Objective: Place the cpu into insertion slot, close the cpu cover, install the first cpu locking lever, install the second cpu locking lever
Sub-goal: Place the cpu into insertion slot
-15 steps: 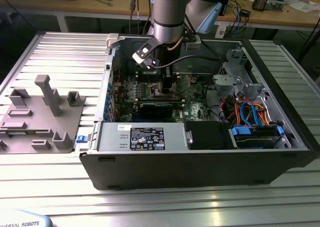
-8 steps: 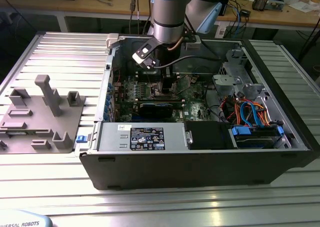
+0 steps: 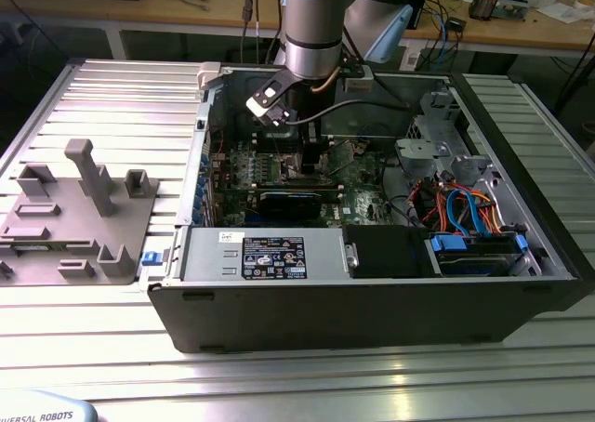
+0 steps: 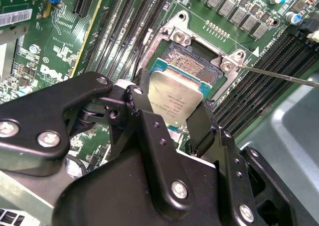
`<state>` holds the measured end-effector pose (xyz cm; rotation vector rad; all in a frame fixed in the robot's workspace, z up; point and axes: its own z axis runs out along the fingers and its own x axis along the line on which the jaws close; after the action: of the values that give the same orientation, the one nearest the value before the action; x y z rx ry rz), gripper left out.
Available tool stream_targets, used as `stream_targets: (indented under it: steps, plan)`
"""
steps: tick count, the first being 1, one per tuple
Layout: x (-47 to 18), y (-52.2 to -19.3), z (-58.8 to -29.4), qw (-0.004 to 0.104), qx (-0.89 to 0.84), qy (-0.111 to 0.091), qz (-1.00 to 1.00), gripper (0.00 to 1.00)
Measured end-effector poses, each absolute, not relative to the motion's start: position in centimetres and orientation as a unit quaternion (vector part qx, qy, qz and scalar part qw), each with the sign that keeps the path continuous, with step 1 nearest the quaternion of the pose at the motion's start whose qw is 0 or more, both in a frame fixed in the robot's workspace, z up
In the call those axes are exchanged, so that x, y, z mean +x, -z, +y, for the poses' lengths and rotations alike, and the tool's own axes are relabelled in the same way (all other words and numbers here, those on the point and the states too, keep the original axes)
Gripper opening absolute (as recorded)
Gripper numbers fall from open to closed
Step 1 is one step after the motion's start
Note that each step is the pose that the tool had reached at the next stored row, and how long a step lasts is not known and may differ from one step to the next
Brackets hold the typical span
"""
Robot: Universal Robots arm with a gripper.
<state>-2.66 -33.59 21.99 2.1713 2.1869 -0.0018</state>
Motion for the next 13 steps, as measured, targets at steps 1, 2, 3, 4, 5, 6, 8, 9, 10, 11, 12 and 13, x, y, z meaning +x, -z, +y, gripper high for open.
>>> stream_targets:
  steps: [1, 2, 3, 4, 5, 6, 8, 9, 10, 11, 12, 13]
  plan:
    - [-2.66, -21.99, -33.59, 0.03, 0.704, 0.001, 0.709, 0.54]
    - [-2.67, -21.97, -33.59, 0.03, 0.704, 0.001, 0.709, 0.54]
    - [-2.67, -21.94, -33.59, 0.03, 0.704, 0.001, 0.709, 0.54]
    - [-2.67, -21.92, -33.59, 0.03, 0.704, 0.001, 0.709, 0.54]
    - [-2.67, -21.9, -33.59, 0.03, 0.704, 0.001, 0.709, 0.54]
    - [-2.67, -21.89, -33.59, 0.03, 0.704, 0.001, 0.709, 0.54]
    - [-2.68, -21.86, -33.59, 0.03, 0.704, 0.001, 0.709, 0.54]
    - [-2.68, -21.84, -33.59, 0.03, 0.704, 0.001, 0.709, 0.54]
    - [-2.68, -21.82, -33.59, 0.03, 0.704, 0.001, 0.709, 0.54]
    - [-2.68, -21.8, -33.59, 0.03, 0.704, 0.0, 0.709, 0.54]
    - [-2.69, -21.77, -33.59, 0.03, 0.704, 0.001, 0.709, 0.54]
    - [-2.69, -21.76, -33.59, 0.03, 0.704, 0.001, 0.709, 0.54]
